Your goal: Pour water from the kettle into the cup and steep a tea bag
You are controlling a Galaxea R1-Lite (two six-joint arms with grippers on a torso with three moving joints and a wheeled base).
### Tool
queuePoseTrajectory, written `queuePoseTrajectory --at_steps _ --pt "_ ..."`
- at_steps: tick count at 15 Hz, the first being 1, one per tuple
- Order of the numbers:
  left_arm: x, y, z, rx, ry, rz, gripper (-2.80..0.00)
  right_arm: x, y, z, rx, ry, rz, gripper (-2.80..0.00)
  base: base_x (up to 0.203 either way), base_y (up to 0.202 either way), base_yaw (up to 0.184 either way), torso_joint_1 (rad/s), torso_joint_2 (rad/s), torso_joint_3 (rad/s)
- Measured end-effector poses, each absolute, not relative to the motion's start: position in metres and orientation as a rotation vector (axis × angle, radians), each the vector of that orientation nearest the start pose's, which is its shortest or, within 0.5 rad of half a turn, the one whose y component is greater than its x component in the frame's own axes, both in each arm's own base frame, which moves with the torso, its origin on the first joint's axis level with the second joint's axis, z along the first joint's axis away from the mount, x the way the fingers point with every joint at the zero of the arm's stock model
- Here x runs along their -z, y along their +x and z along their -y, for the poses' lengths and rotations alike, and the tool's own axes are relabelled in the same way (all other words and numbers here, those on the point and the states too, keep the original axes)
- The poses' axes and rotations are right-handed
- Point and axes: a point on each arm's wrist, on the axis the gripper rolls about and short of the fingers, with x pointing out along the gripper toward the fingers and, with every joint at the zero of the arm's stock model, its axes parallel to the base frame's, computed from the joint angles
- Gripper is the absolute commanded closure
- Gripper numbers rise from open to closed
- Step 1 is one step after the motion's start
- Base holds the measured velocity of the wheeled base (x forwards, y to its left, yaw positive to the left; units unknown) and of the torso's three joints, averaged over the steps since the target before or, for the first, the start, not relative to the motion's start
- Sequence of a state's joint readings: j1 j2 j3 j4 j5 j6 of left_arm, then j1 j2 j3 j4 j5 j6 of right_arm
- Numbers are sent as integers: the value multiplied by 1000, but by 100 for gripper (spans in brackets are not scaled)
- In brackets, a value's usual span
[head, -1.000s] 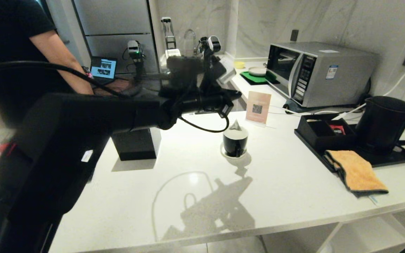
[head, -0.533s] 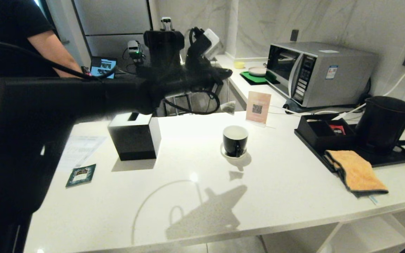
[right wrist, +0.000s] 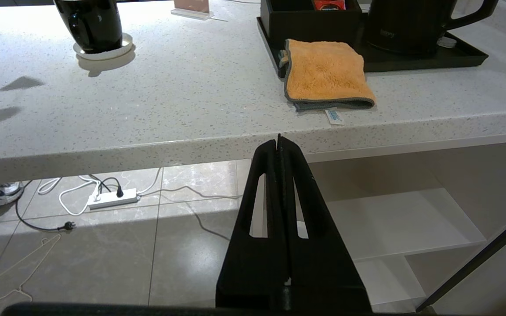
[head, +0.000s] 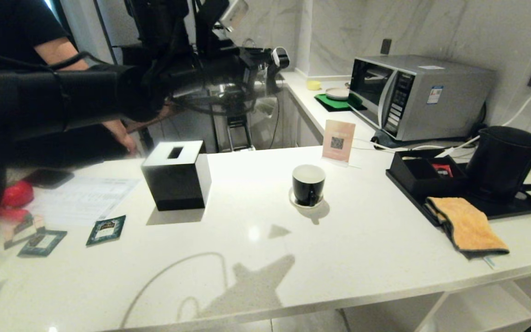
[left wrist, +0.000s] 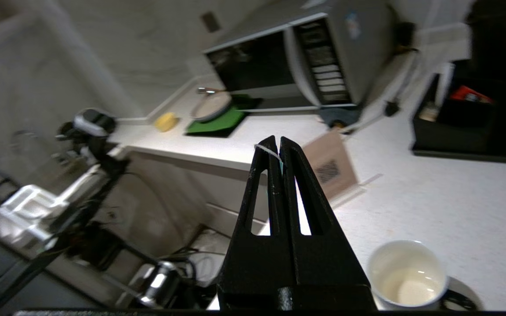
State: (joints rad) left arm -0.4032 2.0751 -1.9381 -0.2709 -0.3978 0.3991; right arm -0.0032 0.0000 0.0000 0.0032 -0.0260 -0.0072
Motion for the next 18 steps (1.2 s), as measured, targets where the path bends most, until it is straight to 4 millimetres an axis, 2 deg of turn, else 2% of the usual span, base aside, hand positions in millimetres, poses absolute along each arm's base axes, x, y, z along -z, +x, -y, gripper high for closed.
queuePoseTrajectory --at_steps 9,14,18 --pt "-376 358 118 595 387 293 0 -75 -23 1 29 -7 -3 0 0 0 0 0 0 0" --pt "-390 342 79 512 408 226 0 -75 -23 1 29 -8 -3 0 0 0 0 0 0 0" --pt "-394 340 47 429 425 200 0 -75 -23 1 29 -7 -3 0 0 0 0 0 0 0"
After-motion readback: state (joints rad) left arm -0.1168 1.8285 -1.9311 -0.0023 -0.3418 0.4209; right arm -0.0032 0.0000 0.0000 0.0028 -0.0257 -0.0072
